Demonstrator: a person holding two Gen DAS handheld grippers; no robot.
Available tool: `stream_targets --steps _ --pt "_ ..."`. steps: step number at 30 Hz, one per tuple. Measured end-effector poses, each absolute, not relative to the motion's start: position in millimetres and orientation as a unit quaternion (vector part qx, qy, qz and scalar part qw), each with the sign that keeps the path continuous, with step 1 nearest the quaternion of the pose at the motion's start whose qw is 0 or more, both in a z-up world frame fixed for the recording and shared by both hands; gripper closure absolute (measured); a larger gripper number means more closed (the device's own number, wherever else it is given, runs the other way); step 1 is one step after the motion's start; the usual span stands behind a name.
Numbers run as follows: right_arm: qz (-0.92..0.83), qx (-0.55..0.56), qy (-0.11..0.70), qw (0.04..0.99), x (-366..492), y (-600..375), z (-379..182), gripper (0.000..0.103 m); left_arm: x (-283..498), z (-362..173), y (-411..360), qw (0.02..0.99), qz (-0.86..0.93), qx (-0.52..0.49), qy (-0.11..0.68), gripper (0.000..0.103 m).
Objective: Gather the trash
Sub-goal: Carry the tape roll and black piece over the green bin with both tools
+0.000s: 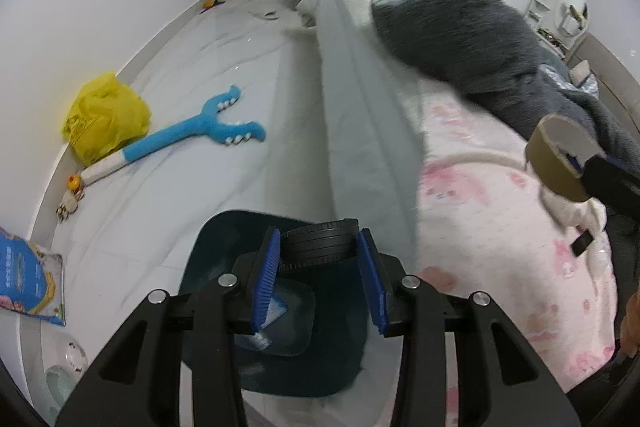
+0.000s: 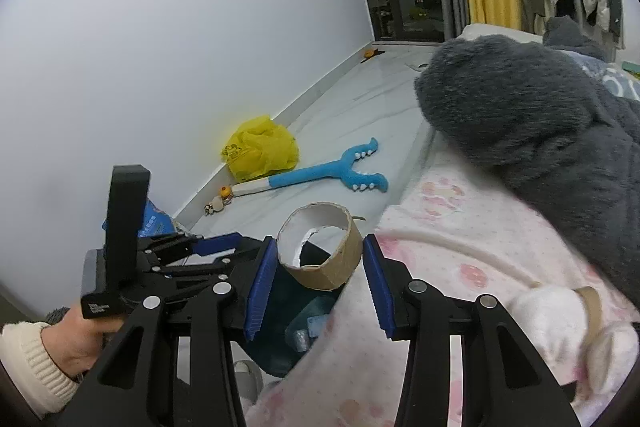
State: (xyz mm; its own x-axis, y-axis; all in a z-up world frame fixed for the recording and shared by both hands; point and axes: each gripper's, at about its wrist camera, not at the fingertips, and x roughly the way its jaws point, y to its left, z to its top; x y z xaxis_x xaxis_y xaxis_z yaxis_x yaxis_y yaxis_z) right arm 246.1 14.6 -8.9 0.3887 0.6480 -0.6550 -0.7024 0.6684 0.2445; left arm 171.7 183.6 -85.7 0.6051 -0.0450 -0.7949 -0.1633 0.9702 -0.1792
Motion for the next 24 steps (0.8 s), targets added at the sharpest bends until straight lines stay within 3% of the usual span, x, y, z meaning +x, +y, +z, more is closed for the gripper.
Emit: stream_targets --steps 21,24 --pt "0.422 -0.051 0.442 0.790 252 103 -56 0.058 152 -158 237 0.820 0.054 -0.116 0.557 0.058" --pt "0.421 -0.053 0.453 0.784 253 113 -65 0.058 147 -158 243 0.819 0.055 -0.116 0.560 0.044"
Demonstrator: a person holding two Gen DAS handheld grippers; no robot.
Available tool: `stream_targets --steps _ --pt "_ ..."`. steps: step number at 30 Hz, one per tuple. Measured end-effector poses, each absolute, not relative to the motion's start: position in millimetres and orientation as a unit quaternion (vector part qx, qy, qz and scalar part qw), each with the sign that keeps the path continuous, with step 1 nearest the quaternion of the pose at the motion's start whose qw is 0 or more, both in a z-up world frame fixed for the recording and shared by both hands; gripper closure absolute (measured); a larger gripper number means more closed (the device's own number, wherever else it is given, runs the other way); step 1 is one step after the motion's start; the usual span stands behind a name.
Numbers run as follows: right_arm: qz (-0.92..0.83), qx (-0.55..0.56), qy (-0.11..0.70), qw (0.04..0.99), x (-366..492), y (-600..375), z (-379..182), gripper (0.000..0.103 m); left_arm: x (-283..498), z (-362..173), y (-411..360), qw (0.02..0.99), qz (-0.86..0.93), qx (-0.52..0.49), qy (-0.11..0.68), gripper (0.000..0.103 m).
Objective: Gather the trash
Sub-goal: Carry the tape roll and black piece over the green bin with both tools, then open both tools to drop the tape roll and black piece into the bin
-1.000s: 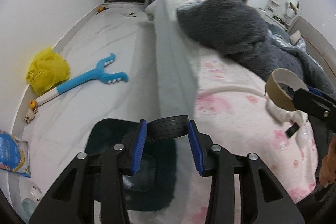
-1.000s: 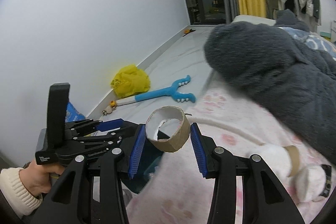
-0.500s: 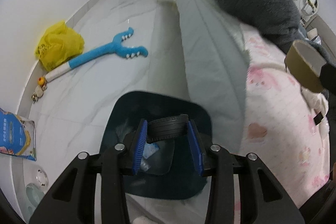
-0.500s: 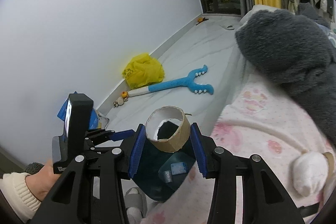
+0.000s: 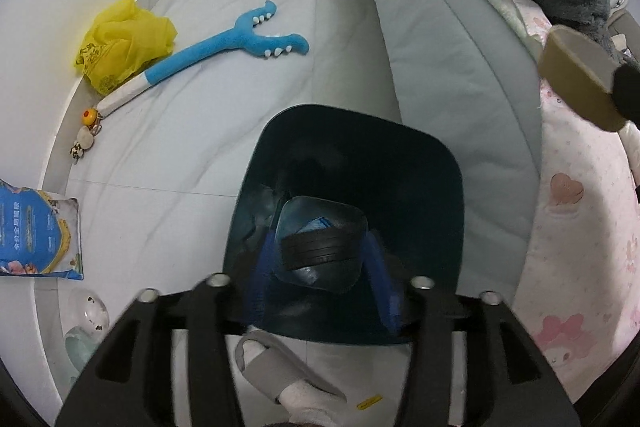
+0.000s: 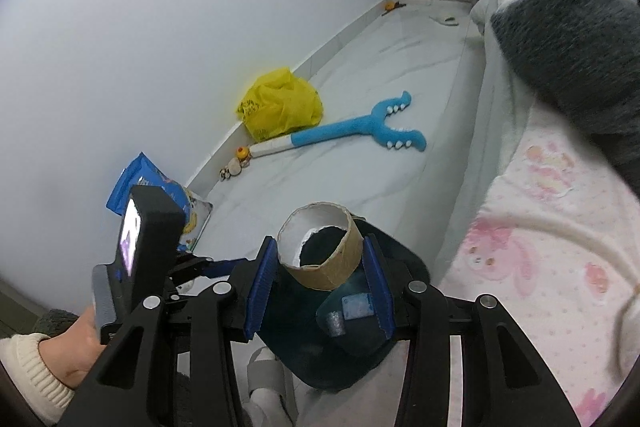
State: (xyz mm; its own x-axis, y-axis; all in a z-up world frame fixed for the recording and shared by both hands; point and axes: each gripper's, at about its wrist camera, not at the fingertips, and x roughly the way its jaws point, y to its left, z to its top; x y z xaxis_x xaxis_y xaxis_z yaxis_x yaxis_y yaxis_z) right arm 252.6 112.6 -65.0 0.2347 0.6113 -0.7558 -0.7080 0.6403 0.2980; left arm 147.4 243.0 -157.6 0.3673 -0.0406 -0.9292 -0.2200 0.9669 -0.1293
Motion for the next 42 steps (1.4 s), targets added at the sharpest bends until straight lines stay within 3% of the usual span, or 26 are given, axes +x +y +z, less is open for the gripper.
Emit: stream_targets --steps 10,17,30,42 --pt "0.410 -0.070 0.486 0.769 258 145 -99 0.058 130 -134 267 0.842 0.058 -0.139 0.518 0.032" --pt "0.400 -0.082 0.512 0.756 261 163 -126 0.058 123 -111 281 0.866 0.059 -0.146 0.474 0.030" --pt "0.374 -0.113 0.561 0.730 260 193 -182 0.058 106 -71 291 0.901 0.052 -0.136 0.409 0.031" --pt "0.342 -0.146 0.594 0.713 262 201 -222 0.058 94 -41 292 0.920 0.035 -0.143 0.364 0.041"
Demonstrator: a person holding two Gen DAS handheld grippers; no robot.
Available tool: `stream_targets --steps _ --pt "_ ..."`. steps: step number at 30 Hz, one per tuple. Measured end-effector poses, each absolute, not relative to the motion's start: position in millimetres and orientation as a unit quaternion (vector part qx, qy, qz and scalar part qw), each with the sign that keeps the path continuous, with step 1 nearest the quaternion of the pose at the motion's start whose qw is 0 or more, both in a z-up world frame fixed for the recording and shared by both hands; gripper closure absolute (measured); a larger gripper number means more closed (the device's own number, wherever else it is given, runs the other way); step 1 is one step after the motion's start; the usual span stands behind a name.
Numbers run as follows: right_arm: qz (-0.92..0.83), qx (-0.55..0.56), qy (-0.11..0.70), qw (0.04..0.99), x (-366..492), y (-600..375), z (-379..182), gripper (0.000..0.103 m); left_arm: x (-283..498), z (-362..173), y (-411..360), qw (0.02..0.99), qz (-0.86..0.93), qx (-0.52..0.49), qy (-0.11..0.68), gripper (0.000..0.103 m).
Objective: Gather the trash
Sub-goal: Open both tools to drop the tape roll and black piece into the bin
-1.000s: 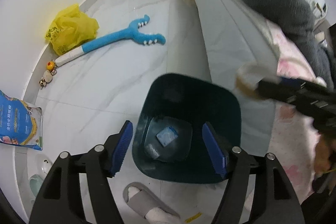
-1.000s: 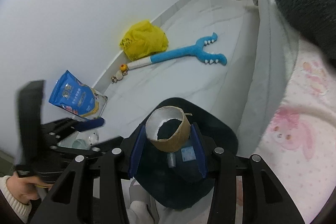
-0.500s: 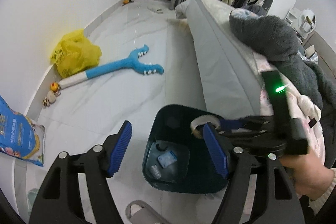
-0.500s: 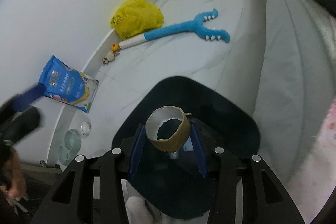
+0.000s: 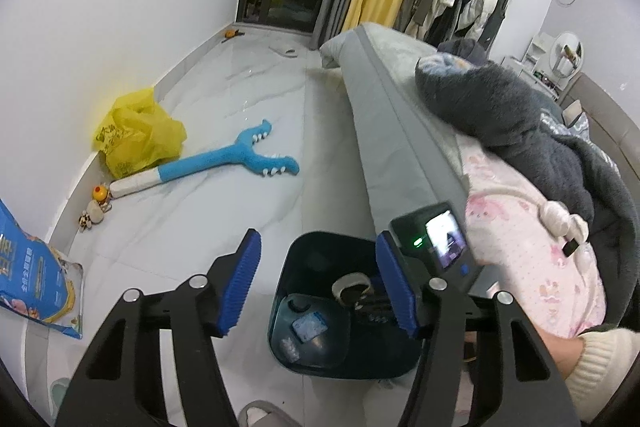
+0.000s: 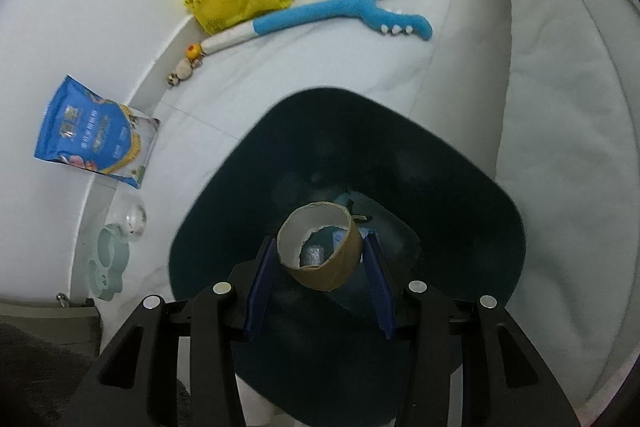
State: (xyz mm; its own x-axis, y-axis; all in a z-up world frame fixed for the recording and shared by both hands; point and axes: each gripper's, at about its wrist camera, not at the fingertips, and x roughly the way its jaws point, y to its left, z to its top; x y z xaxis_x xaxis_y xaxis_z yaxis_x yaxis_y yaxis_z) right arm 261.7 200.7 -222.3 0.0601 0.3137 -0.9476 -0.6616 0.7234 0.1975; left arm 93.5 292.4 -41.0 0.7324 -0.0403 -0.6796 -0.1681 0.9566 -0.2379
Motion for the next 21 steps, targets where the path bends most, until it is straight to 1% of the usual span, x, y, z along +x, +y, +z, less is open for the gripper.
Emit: stream_targets --steps 3,9,13,18,21 --pt "0.330 -0.155 0.600 0.713 261 200 -228 0.056 91 -32 291 0.925 0.033 -0.142 0.351 0.043" --pt "0.308 -0.172 0.601 0.718 257 199 -226 0.031 89 -17 290 0.933 0.030 -0.144 0.329 0.044" --pt "0.309 -0.166 0.592 0.726 256 195 -213 0.026 90 -7 286 0.938 0.028 -0.144 0.315 0.044" --pt "0.328 -0.148 0.574 0.736 253 183 -185 0.017 93 5 278 0.943 0.022 -0.142 0.300 0.044" --pt "0.340 -0.140 0.563 0.740 251 175 -169 0.015 95 12 270 0.946 0.018 -0.140 0.293 0.044"
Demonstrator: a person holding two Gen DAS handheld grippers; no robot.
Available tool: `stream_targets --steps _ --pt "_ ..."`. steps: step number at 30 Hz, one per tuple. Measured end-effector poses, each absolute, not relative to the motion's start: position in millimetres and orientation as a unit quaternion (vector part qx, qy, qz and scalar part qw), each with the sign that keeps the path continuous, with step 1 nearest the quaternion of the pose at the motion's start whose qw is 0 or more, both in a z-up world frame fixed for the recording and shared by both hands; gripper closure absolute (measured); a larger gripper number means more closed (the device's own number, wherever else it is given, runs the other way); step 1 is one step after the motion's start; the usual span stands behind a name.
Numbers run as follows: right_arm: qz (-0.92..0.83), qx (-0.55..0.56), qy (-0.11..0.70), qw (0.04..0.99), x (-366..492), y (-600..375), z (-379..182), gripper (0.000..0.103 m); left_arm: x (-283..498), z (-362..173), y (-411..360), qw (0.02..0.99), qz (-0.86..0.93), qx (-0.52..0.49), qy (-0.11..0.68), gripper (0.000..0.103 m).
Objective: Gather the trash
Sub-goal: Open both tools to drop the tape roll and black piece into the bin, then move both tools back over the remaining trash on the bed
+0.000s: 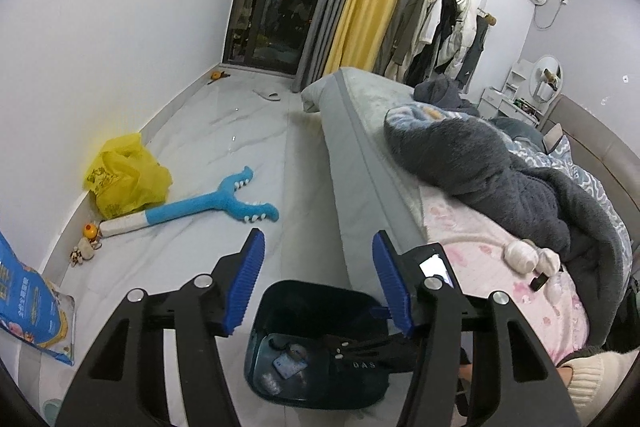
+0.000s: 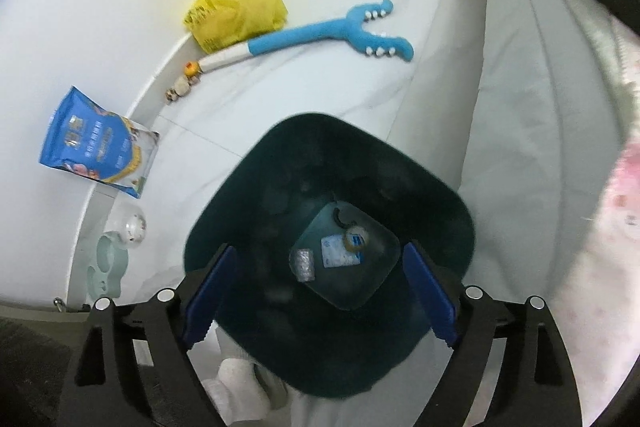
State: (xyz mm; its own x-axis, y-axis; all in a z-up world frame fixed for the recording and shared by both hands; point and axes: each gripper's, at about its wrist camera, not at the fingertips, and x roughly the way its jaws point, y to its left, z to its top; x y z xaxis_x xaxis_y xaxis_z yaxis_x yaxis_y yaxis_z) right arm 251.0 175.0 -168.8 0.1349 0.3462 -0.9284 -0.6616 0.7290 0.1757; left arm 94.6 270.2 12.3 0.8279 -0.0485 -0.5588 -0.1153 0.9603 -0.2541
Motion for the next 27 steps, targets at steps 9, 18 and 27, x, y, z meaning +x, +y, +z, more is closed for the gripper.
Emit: stream_targets --steps 9,18,27 --pt "0.375 -0.103 0.512 0.766 249 133 -110 0.011 105 32 238 0.951 0.001 -0.135 0.277 0.044" --pt "0.363 -0.099 0.452 0.809 249 74 -63 0.010 125 37 196 0.952 -0.026 -0.134 0.275 0.039" --pt "0.335 -0.118 0.408 0.841 249 15 -34 0.010 144 35 154 0.950 -0.054 -0.125 0.281 0.036"
